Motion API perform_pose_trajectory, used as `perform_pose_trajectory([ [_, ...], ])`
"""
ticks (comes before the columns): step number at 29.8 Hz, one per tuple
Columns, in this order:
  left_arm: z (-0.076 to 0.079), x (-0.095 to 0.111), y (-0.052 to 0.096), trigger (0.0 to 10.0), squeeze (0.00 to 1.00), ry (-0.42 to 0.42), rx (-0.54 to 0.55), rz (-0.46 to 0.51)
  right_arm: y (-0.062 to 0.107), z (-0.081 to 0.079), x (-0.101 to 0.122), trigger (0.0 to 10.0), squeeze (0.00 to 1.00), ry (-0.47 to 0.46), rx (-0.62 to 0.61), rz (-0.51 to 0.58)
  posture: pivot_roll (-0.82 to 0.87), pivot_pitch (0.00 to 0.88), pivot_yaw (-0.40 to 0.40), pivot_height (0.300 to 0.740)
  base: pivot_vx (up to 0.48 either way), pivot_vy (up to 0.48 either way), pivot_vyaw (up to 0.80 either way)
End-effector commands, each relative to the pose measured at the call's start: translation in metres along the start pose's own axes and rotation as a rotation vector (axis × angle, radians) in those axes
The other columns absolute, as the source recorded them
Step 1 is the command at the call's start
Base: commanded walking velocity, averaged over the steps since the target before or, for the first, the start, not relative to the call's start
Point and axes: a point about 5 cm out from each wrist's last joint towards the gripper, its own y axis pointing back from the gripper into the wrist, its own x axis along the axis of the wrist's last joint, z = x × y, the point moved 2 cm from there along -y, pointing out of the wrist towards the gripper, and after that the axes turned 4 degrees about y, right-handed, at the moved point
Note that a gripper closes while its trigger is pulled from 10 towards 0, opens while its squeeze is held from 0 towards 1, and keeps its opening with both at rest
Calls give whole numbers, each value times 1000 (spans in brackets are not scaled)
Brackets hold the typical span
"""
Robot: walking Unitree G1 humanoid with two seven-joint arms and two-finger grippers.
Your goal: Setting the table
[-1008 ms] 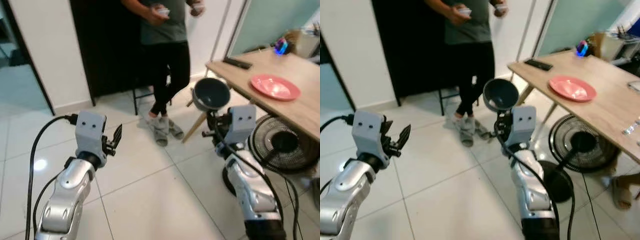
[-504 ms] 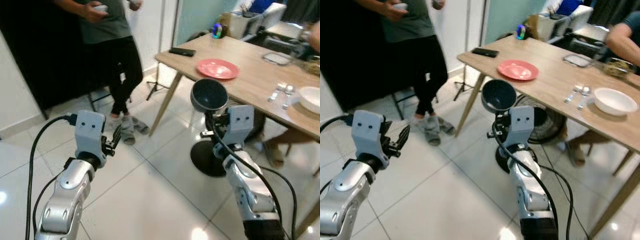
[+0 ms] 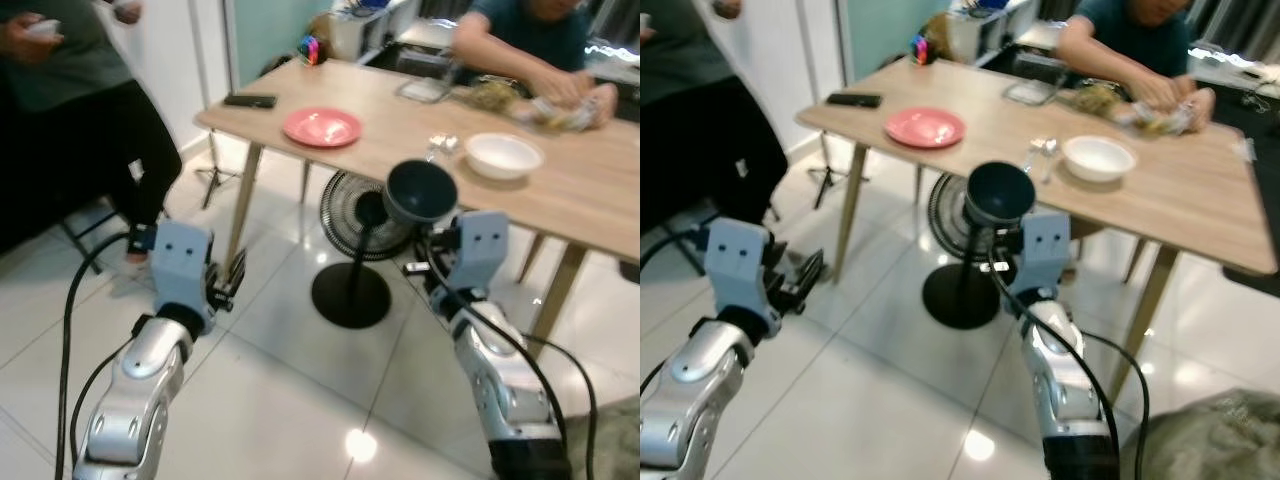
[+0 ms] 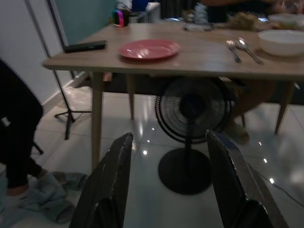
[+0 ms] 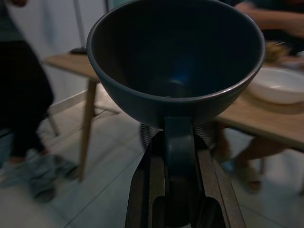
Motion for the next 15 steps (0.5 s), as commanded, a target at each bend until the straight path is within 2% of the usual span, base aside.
perform_pose_trajectory([
  [1,-2,-5,1,10000,0,10,7,-24,2,-2,-4,10000,0,-6,1,-12,35,0,43,740,0,0,-788],
  [15,-2,-4,1,10000,0,21,5,-22,1,-2,-4,10000,0,-4,-3,-15,37,0,41,740,0,0,-788],
])
